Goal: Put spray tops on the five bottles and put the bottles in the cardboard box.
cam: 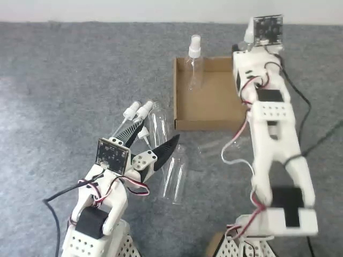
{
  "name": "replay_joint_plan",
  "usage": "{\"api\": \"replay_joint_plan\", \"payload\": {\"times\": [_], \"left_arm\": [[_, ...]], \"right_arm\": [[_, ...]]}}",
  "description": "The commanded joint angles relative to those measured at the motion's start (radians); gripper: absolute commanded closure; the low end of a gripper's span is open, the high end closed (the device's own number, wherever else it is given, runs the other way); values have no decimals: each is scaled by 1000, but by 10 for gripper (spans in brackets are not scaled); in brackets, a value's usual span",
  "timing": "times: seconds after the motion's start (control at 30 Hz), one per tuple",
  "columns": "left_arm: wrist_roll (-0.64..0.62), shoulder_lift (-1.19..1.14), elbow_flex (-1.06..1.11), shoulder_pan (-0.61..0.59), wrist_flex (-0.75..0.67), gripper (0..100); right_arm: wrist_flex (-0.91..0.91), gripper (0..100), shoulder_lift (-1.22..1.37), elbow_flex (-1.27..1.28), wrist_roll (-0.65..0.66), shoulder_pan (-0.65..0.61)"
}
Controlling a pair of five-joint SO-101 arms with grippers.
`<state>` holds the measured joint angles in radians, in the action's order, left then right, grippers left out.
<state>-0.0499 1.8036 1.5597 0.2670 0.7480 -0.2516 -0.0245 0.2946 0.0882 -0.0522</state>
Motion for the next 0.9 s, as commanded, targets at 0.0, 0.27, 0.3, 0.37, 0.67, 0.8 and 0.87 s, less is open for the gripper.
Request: {"api": "replay_joint_plan", "payload": {"times": [0.0,0.27,0.3,0.37,0.67,0.8,0.87], "left_arm": [[23,12,-5,-6,-31,692],[23,12,-5,-6,-31,692],[23,12,-5,-6,-31,692],[23,12,-5,-6,-31,692],[25,12,-5,-6,-31,692],[25,12,-5,-6,-31,692],[25,12,-5,-6,-31,692]], "right_arm": [[128,992,127,-121,-20,-22],[208,992,323,-221,-26,-24],[223,992,341,-232,-26,-25],[252,992,369,-250,-26,-25],[289,992,460,-269,-26,-58],[289,992,467,-269,-26,-56],[289,992,469,-269,-26,-56]]}}
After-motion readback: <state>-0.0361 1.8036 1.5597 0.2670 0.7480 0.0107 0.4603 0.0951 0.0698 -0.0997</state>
